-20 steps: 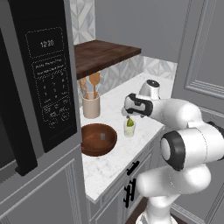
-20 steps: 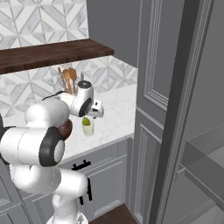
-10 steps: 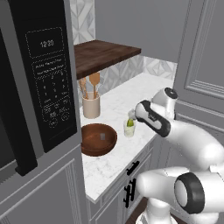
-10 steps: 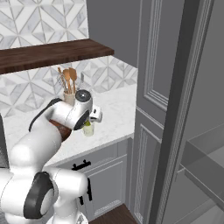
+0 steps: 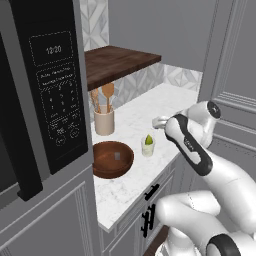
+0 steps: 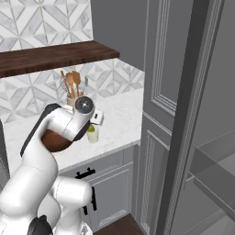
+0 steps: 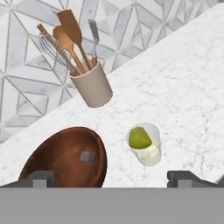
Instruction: Grab a lemon wedge from the fridge and one ice cube from the ice bowl, and put them in the glass of lemonade.
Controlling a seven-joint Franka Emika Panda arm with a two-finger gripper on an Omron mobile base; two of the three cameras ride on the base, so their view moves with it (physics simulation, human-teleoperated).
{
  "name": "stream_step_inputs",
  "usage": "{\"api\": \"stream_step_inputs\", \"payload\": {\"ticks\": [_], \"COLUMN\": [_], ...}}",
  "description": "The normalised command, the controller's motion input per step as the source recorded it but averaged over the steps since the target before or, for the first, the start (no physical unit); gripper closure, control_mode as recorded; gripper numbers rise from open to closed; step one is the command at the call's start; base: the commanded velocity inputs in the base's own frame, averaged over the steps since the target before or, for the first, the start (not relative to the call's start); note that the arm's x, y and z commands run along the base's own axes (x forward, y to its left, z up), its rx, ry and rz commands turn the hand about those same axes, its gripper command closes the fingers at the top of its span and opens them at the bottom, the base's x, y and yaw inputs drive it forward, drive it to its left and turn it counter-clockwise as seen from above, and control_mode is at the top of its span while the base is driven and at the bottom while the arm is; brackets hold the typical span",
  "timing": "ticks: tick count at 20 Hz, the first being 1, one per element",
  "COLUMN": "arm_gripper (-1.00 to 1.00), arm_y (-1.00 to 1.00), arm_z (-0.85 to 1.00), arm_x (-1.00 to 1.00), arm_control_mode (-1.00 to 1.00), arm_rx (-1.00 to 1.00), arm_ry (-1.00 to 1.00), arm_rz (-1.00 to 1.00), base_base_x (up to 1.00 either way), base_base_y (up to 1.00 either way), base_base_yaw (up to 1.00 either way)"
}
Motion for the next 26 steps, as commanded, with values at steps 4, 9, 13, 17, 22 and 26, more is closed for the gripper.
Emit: {"api": "stream_step_inputs", "payload": {"ticks": [4,9,13,17,22,26], "arm_gripper": [-1.0,-1.0,-1.0,-1.0,-1.0,-1.0], "arm_y": [-0.01,0.06,0.0,-0.08,-0.37,-0.36], "arm_z": [1.0,0.74,0.67,0.14,-0.02,0.0], "arm_x": [-0.03,-0.41,-0.12,-0.47,-0.74,-0.41], "arm_control_mode": [-1.0,-1.0,-1.0,-1.0,-1.0,-1.0], "arm_rx": [0.18,0.06,0.09,0.02,0.0,0.0], "arm_ry": [0.0,0.01,0.0,0.01,0.06,0.16], "arm_rz": [-0.07,-0.06,-0.18,-0.12,-0.13,-0.14], "base_base_x": [0.0,0.0,0.0,0.0,0.0,0.0], "base_base_y": [0.0,0.0,0.0,0.0,0.0,0.0], "base_base_yaw": [0.0,0.0,0.0,0.0,0.0,0.0]}}
